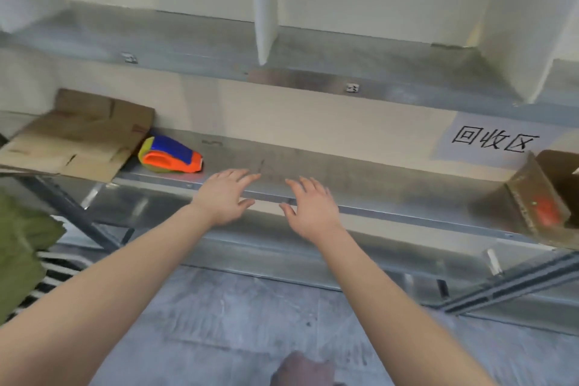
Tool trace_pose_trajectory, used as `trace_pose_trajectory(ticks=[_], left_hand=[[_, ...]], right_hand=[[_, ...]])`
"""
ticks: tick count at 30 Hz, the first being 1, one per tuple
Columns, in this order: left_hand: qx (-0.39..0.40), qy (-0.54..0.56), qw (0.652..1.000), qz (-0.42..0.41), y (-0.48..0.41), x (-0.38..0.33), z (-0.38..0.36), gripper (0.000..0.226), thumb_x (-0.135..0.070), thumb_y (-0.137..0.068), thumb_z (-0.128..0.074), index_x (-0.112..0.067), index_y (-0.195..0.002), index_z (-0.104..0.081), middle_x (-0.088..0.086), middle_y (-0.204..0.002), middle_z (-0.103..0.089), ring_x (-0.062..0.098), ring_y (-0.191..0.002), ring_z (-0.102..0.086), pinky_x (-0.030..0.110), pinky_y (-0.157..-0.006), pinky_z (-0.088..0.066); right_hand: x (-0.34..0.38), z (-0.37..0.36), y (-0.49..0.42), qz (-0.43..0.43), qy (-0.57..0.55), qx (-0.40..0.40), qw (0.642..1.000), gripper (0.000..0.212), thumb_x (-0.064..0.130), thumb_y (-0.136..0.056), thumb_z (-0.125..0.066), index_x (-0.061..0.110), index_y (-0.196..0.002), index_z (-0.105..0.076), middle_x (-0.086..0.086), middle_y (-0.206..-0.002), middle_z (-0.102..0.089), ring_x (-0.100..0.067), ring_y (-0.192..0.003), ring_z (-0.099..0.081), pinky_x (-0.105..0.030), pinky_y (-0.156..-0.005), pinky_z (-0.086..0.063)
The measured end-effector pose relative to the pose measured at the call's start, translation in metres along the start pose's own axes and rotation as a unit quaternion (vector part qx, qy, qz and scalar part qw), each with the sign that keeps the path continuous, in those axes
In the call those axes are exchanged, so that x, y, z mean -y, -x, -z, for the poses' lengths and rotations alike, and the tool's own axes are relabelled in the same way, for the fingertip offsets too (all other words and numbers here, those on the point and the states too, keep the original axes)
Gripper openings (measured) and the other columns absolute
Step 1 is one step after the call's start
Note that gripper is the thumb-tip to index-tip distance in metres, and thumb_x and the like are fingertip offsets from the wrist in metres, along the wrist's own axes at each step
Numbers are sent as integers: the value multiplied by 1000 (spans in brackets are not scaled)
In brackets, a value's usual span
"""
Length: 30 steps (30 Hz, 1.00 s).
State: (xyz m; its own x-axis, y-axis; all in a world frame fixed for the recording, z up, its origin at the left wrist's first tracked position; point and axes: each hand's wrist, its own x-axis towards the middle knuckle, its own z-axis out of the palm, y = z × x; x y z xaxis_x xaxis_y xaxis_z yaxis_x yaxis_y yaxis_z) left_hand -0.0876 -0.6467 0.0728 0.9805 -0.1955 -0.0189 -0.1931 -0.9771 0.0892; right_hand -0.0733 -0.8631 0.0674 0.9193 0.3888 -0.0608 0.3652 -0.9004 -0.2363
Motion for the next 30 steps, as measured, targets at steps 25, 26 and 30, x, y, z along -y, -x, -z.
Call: trace_pose_trajectory(ticks=[25, 26, 30], left_hand=[[50, -47, 970, 232, 95, 508, 41, 59, -51, -98, -37, -33, -152, -19, -2, -157, -25, 19, -144, -22, 37, -115, -22], [57, -49, 971, 228, 94, 524, 39, 59, -50, -98, -38, -33, -151, -20, -2, -157, -25, 19, -144, -22, 36, -115, -22], [85, -25, 974, 210, 80, 591, 26, 59, -54, -97, -38, -32, -150, -24, -2, -157, -26, 20, -143, -23, 37, -115, -25]], right_hand=[[421, -113, -292, 183, -27, 68, 980, 56, 43, -97, -44, 28, -149, -30, -4, -155, -32, -28, -141, -28, -46, -112, -32], [426, -119, -299, 165, -35, 69, 983, 56, 43, -97, -44, 29, -149, -30, -4, -155, -32, -28, -141, -29, -46, -112, -33], [441, -148, -320, 80, -46, 63, 994, 57, 43, -95, -46, 32, -149, -29, -3, -154, -32, -29, -136, -34, -42, -107, -38]])
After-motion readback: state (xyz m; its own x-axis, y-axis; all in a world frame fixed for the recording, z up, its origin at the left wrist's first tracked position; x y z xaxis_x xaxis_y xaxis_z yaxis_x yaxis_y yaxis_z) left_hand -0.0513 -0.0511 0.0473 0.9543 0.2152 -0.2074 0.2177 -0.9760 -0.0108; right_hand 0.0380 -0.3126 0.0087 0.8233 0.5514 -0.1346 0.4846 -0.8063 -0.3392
